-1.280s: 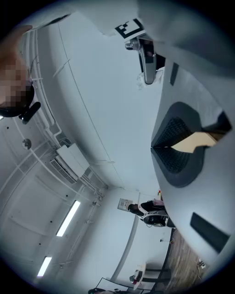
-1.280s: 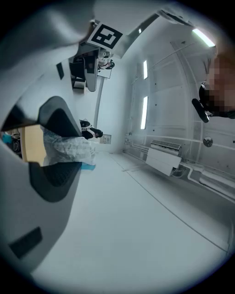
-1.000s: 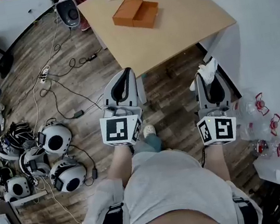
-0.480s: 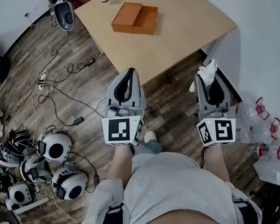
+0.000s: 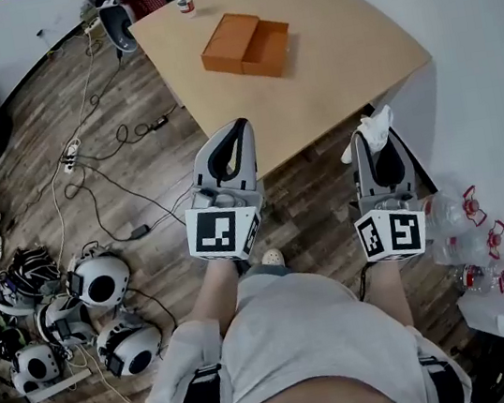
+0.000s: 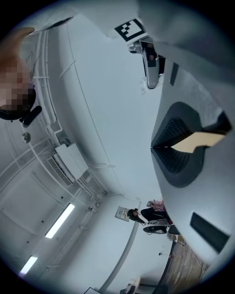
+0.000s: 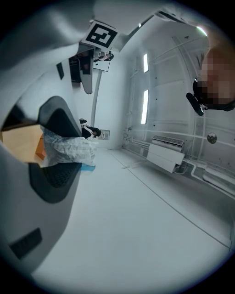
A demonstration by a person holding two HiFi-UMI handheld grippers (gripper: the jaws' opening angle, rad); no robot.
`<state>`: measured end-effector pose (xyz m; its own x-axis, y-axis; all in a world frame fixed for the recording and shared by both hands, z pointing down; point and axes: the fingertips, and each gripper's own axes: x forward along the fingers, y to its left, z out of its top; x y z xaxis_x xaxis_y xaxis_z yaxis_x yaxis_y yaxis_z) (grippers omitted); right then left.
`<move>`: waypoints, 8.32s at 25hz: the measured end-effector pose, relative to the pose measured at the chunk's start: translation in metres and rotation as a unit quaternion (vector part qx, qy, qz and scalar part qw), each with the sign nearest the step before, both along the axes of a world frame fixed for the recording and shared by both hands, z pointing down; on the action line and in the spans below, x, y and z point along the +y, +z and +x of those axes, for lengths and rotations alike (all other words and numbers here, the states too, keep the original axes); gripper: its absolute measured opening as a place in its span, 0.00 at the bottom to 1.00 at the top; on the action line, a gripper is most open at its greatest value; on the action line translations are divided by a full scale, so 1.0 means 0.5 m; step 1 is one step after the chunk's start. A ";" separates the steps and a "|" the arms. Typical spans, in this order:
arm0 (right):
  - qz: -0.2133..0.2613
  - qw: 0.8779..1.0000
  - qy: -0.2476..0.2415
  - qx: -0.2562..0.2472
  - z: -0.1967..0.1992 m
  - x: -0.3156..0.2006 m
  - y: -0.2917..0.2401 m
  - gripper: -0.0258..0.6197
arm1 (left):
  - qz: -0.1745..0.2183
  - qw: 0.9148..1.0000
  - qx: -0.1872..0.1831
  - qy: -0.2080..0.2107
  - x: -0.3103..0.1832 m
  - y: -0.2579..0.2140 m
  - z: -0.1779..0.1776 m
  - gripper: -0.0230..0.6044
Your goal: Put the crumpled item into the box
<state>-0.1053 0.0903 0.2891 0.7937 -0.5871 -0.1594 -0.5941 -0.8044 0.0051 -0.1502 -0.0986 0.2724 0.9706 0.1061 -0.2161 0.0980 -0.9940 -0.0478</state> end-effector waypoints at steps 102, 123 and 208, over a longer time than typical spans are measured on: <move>0.031 0.972 -0.233 -0.006 0.678 -0.287 0.005 0.28 | -0.008 0.978 0.006 -0.207 -0.200 0.021 0.549 0.06; 0.008 0.931 -0.364 -0.014 0.820 -0.368 -0.007 0.28 | -0.022 0.946 0.001 -0.325 -0.194 0.012 0.627 0.06; -0.512 0.644 -0.560 -0.095 0.752 -0.592 0.603 0.29 | -0.109 0.842 -0.065 -0.524 -0.115 0.177 0.545 0.06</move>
<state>0.2709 -0.2058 0.5905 -0.2717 -0.5274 0.8050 -0.8670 0.4971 0.0331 0.1222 -0.1561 0.3606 0.5244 -0.8515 -0.0041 -0.8478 -0.5226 0.0898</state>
